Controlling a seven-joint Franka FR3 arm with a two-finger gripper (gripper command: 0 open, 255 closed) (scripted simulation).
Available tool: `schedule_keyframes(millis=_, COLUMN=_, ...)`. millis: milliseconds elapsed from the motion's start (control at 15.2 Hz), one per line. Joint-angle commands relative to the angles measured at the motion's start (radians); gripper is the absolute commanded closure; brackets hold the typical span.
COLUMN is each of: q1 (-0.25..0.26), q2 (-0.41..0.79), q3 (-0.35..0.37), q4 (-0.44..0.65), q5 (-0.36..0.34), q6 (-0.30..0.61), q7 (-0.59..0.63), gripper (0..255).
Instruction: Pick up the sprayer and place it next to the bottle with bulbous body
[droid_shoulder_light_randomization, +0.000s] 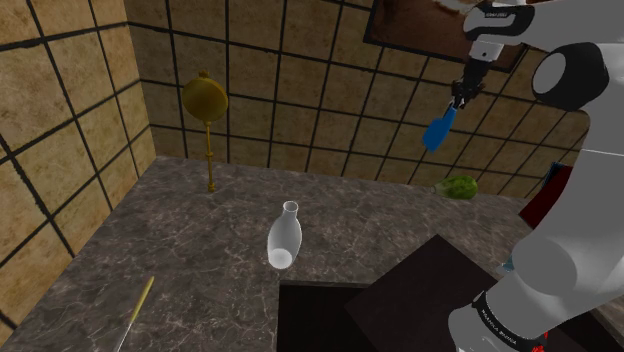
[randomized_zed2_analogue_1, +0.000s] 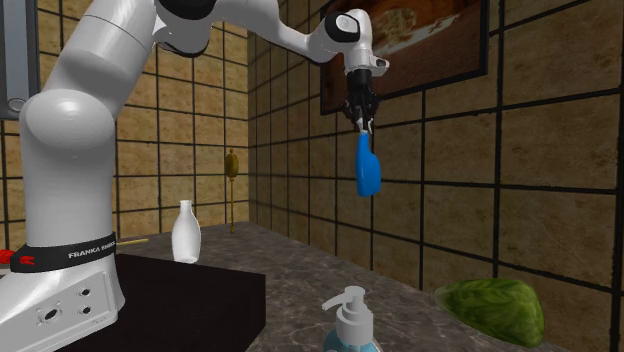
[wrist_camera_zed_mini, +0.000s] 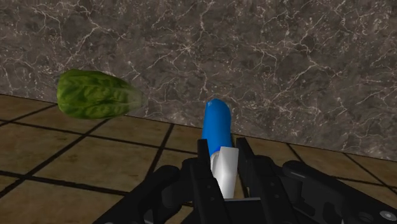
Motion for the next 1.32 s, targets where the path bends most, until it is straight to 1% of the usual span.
schedule_keyframes(millis=0, q1=-0.004, q2=0.005, q3=-0.001, q4=0.036, q5=0.002, q6=-0.032, q7=-0.002, gripper=255)
schedule_keyframes(millis=198, q1=-0.011, q2=0.016, q3=-0.001, q4=0.087, q5=0.006, q6=-0.071, q7=-0.005, gripper=255)
schedule_keyframes(millis=396, q1=0.056, q2=-0.066, q3=0.012, q4=-0.027, q5=-0.027, q6=-0.038, q7=0.063, gripper=255)
schedule_keyframes(millis=660, q1=0.131, q2=-0.154, q3=0.04, q4=-0.143, q5=-0.062, q6=-0.01, q7=0.158, gripper=255)
schedule_keyframes(millis=924, q1=0.195, q2=-0.222, q3=0.075, q4=-0.228, q5=-0.088, q6=0.005, q7=0.255, gripper=255)
schedule_keyframes(millis=1254, q1=0.266, q2=-0.282, q3=0.127, q4=-0.298, q5=-0.108, q6=0.013, q7=0.377, gripper=255)
